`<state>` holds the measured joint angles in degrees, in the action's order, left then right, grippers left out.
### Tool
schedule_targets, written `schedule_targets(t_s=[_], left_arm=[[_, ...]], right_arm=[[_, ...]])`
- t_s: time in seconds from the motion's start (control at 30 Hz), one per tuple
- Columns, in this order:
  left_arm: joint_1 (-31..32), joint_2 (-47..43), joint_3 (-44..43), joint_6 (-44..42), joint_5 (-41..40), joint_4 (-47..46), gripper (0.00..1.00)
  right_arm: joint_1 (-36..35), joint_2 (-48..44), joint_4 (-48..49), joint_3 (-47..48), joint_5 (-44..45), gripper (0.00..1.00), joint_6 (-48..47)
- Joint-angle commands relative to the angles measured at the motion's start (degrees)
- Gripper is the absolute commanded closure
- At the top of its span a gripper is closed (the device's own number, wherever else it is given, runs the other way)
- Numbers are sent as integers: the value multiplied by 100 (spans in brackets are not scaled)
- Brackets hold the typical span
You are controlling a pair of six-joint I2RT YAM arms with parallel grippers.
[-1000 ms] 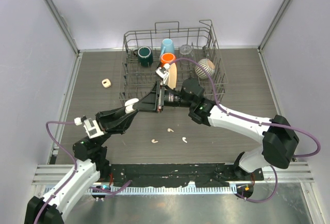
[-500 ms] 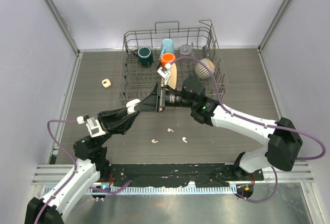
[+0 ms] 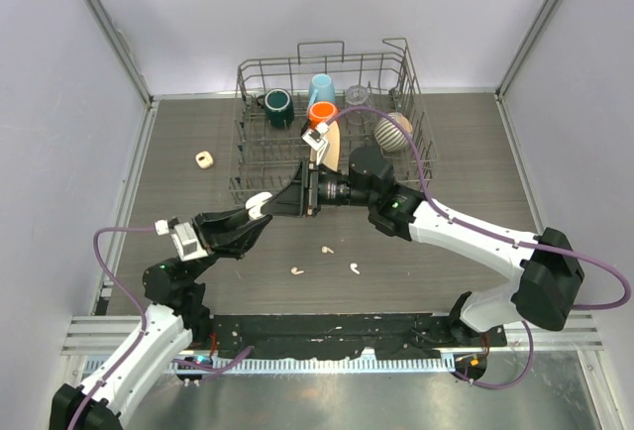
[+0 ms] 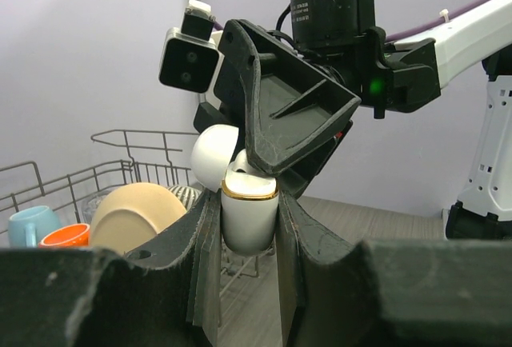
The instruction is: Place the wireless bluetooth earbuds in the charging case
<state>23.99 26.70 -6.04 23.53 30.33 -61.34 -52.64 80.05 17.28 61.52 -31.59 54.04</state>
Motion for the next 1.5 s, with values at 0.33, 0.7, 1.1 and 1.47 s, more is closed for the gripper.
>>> schedule_targets(t_s=[0.33, 0.7, 1.1, 1.47], left_arm=[[1, 152, -249, -77, 422, 263, 100], [1, -314, -125, -270, 61, 483, 100], [1, -560, -72, -244, 87, 562, 100], [-8, -429, -160, -226, 219, 439, 100]], right_arm=[[-18, -323, -620, 651, 109, 72, -948], [-9, -578, -1200, 739, 575, 38, -1571], [17, -623, -1657, 950, 927, 35, -1836], [26, -482, -1684, 1038, 1032, 35, -1880]])
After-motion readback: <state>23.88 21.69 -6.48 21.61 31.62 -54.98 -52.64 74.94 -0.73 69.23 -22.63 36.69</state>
